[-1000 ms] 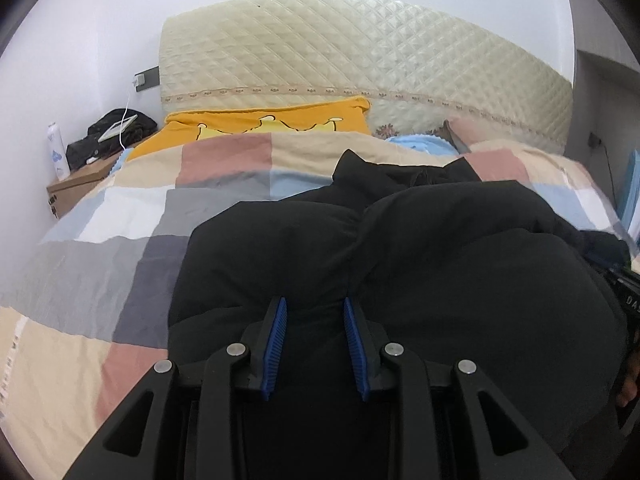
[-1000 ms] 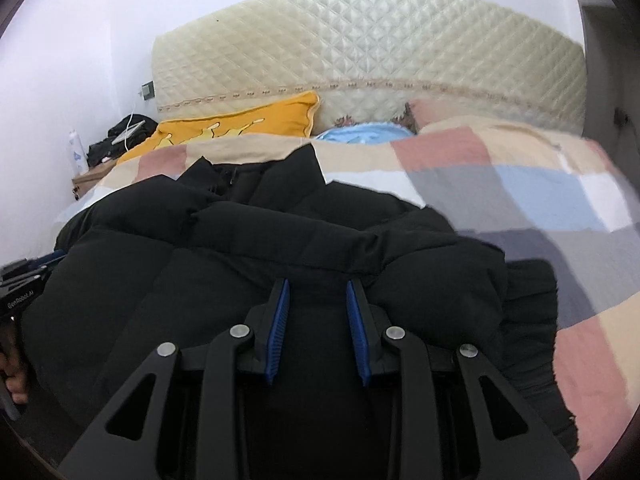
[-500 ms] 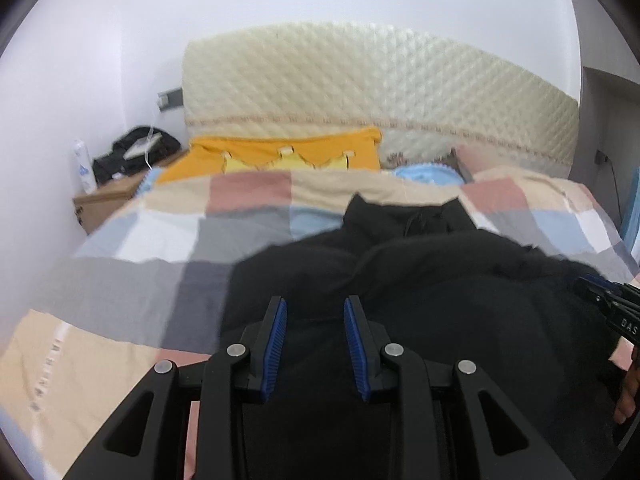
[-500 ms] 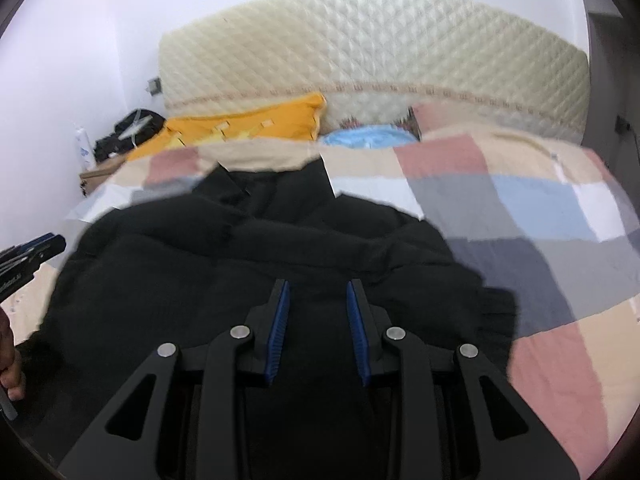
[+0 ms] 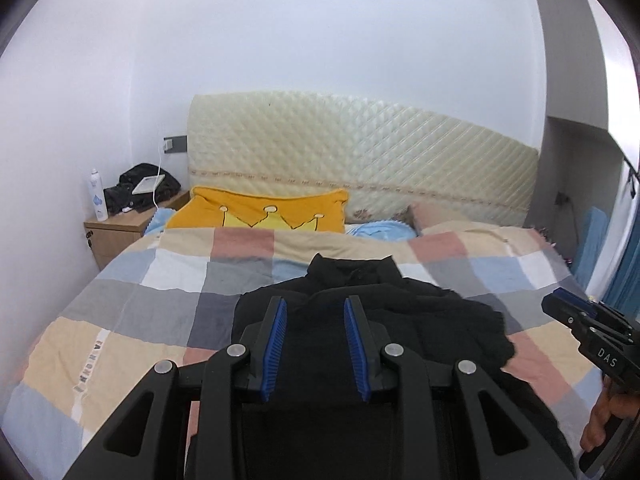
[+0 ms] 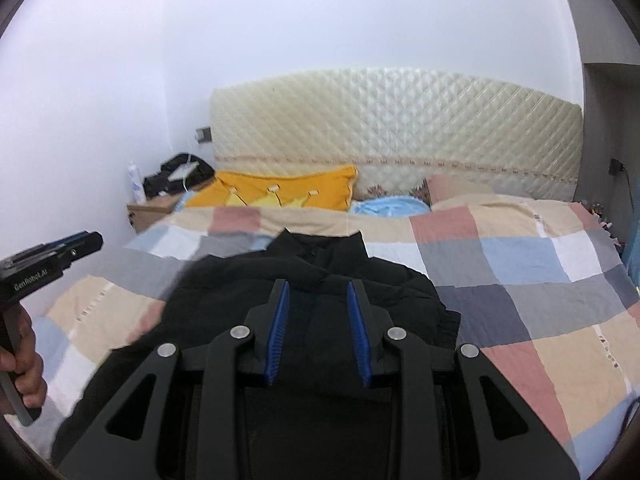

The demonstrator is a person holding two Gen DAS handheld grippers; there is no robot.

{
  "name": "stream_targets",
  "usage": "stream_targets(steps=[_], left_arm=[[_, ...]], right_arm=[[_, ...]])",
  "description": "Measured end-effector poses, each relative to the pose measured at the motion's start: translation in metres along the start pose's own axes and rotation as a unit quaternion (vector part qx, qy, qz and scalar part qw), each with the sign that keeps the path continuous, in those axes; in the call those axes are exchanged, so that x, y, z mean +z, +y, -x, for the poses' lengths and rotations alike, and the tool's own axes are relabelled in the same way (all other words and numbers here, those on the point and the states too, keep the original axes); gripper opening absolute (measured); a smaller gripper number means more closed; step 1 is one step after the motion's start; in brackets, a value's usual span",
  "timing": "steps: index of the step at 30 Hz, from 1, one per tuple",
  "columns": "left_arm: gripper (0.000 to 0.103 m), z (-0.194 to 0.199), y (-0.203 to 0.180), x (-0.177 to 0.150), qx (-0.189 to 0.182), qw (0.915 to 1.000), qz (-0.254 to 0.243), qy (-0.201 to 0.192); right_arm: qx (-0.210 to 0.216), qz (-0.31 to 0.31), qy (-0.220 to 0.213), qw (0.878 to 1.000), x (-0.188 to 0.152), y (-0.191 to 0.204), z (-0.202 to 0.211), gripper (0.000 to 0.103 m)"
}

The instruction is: Fold large clothes

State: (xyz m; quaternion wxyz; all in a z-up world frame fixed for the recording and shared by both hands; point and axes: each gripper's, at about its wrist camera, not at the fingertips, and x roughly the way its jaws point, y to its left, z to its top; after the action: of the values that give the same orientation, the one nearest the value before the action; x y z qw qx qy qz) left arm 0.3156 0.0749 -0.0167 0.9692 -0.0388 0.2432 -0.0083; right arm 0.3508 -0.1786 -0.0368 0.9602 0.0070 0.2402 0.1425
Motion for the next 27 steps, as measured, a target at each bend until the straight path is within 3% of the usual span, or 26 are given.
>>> stream_targets(steps=[1,7,14,23,27], left_arm=[[0.030,0.014,-0.001,-0.001,-0.002,1.0000,0.002,-0.003],[0.030,0.074,-0.006,-0.021,-0.002,0.9999,-0.002,-0.011],[0.030,0.121,-0.003,-0.067,-0.016,0.9998,0.010,0.006],[0.030,0.132,0.023,-0.122,-0.025,0.9971,0.018,0.069],[0.030,0.126,0.052,-0.137,-0.032,0.9918,0.044,0.116]], right_arm=[[0.001,-0.001,-0.004,1.000,0.000,0.002,0.009,0.031],[0.008,-0.010,-0.017,1.000,-0.014,0.013,0.060,0.031],[0.014,-0.001,-0.012,1.000,-0.057,0.029,0.118,0.031],[0.011,-0.002,0.012,1.000,-0.110,0.023,0.163,0.032],[0.002,-0.020,0.032,0.999,-0.127,-0.004,0.165,0.044]])
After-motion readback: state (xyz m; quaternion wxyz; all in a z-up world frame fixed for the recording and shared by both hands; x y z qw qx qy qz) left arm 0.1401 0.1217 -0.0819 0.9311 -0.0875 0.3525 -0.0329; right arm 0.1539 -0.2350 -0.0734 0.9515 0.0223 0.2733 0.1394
